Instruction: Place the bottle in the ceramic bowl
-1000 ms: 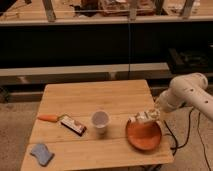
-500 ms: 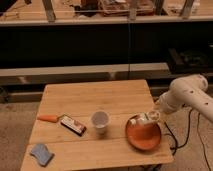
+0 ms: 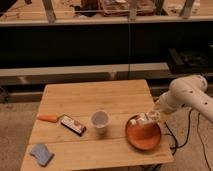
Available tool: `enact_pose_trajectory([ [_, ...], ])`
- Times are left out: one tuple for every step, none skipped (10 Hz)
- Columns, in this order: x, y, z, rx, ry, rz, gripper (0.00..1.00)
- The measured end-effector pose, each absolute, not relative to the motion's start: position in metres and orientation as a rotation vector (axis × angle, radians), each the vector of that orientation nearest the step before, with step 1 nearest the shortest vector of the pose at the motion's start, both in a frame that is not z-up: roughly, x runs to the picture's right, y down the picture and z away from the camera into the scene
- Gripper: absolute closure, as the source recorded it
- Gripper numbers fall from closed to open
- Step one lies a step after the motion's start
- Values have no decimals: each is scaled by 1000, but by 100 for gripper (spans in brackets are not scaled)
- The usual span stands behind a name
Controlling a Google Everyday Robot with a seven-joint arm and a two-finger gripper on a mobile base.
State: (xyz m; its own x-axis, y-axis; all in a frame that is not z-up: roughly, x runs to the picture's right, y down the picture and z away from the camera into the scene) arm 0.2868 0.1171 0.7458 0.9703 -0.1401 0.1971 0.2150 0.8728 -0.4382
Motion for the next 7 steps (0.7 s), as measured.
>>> enact_pose_trajectory([
  [284, 116, 748, -475, -165, -191, 84],
  [284, 116, 750, -475, -164, -190, 84],
  [283, 115, 750, -476, -165, -191, 84],
  [285, 116, 750, -478, -166, -193, 84],
  [286, 117, 749, -478, -166, -194, 84],
  [287, 117, 749, -478, -166, -194, 84],
  [286, 117, 750, -478, -168, -195, 83],
])
